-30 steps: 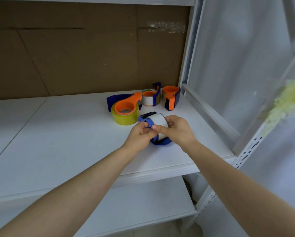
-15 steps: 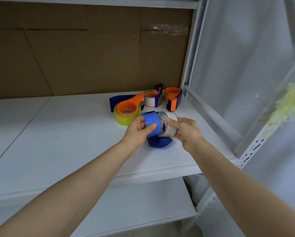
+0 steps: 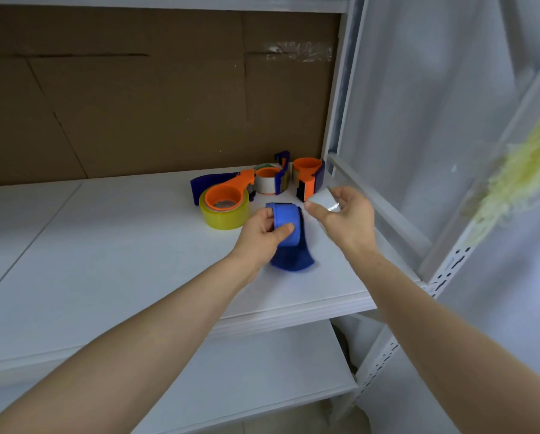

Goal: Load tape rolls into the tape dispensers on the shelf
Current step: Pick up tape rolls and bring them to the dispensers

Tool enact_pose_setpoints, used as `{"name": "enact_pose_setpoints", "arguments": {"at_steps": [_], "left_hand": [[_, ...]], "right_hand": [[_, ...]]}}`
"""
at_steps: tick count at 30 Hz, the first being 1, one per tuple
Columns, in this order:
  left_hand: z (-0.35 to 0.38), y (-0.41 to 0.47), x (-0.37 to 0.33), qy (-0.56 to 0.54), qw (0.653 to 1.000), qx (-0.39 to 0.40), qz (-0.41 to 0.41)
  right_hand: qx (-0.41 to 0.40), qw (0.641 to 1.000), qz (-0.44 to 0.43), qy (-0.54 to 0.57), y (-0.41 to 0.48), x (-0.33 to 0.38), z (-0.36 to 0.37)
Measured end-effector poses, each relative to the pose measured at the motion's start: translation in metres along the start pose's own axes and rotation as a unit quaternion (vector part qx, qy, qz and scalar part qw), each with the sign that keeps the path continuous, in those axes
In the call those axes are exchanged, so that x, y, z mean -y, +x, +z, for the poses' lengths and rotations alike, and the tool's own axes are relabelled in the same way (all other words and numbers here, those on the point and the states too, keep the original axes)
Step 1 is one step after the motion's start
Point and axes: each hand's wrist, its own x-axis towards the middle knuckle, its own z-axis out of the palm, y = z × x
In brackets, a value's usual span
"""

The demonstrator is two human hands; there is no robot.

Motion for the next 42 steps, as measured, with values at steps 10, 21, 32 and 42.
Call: {"name": "enact_pose_setpoints", "arguments": {"at_steps": [10,21,32,42], "left_hand": [[-0.004,0.003,0.012,0.087,0.994,-0.047,-0.034],[0.003,0.007,0.008,-0.026,0.983,-0.071,-0.169],[0.02,0.027,0.002,0.567,0.798,0.012,0.202],[0.026,0.023,-0.027,0.116,0.985,-0.102,0.071]], "right_hand": [[0.032,0.949,0.221,0.223,0.016,-0.025,-0.014],[0.127,0.951,0.201,0.199,0.009,-0.038,0.005],[0.006,0.95,0.145,0.277,0.021,-0.037,-0.031],[0.09,0.965,0.01,0.248,0.021,-0.019,-0.033]]}}
